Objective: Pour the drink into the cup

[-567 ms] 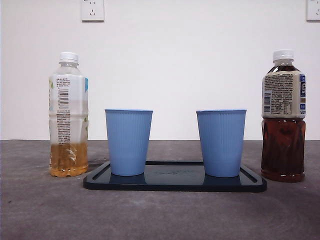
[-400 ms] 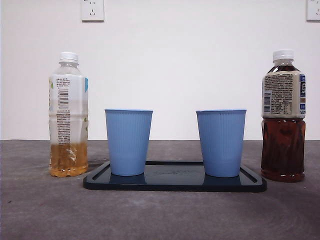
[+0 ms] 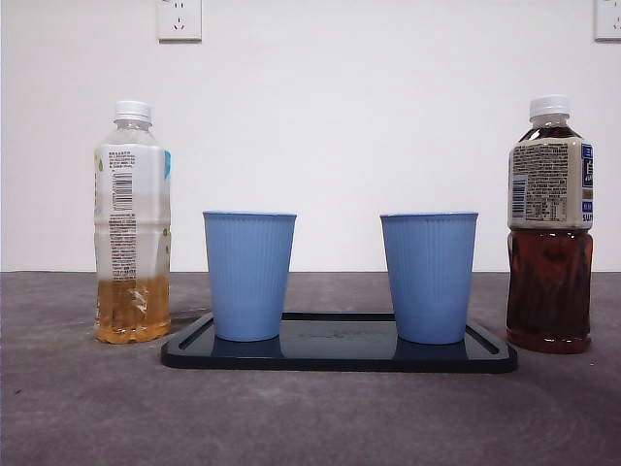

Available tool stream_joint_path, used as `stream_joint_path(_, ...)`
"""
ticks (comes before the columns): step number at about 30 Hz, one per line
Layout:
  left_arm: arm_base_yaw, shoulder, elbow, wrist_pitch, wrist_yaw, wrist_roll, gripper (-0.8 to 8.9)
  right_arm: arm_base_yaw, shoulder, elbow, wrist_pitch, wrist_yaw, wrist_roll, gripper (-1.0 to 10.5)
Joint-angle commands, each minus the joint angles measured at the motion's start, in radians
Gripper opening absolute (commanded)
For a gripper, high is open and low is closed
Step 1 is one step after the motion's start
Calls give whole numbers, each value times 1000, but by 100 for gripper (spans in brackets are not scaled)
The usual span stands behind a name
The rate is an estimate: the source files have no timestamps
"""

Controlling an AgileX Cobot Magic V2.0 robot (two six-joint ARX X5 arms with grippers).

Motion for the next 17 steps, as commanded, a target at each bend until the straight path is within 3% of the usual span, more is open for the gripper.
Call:
stream_joint_path(1,2,8,87,9,2,-18,8,0,0,69,10,5,22,6)
stream_joint_path(5,2,49,219,-35,2,-7,8,0,17,167,-37,26,20,6)
stream_joint_path(10,2,127,375,-123,32,76,8,0,71,296,-122,21,0,6)
stream_joint_path(17,2,260,556,-349,120,180,8,1,195,494,-370,-19,-69,6)
